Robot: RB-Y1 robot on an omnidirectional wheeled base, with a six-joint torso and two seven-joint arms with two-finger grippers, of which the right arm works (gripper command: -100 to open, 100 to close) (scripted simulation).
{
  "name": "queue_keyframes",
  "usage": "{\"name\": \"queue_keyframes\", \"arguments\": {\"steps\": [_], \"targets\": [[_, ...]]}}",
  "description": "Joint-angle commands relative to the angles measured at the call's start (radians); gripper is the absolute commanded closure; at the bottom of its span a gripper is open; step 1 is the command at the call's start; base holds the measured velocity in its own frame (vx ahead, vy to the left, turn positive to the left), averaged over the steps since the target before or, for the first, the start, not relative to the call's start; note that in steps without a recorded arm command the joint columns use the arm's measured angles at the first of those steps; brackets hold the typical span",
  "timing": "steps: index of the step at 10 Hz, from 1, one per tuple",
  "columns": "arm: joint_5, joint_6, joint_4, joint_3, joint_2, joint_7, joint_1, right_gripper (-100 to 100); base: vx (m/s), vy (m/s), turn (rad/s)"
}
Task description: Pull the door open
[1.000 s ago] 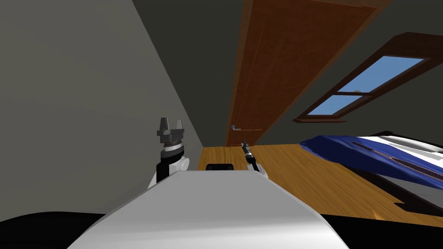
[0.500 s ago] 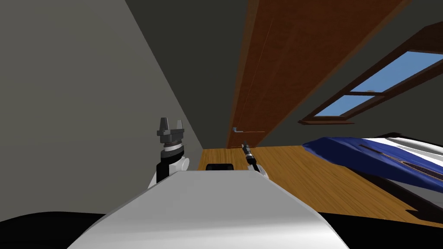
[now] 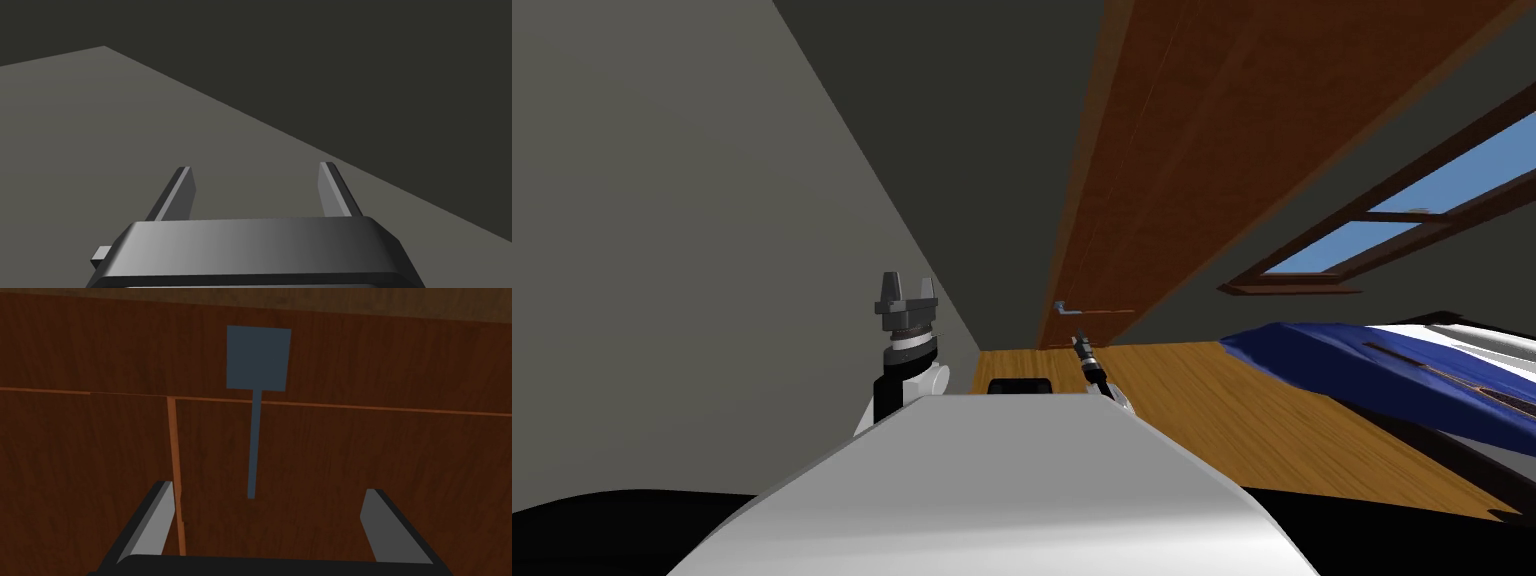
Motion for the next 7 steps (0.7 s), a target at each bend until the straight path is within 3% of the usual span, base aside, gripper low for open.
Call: {"name": "queue_keyframes", "arguments": {"steps": [1,4,7], "targets": [[-0.012,0.004,0.016,-0.018,0.003,0.012,-0.010,-100,0.063,-0.007,0.204],[-0.050,0.016,0.066,-0.076,0.012,0.050,-0.044,-100,0.161,-0.020,0.316],[-0.079,0.025,0.103,-0.118,0.020,0.080,-0.074,-100,0.177,-0.083,0.209]]}}
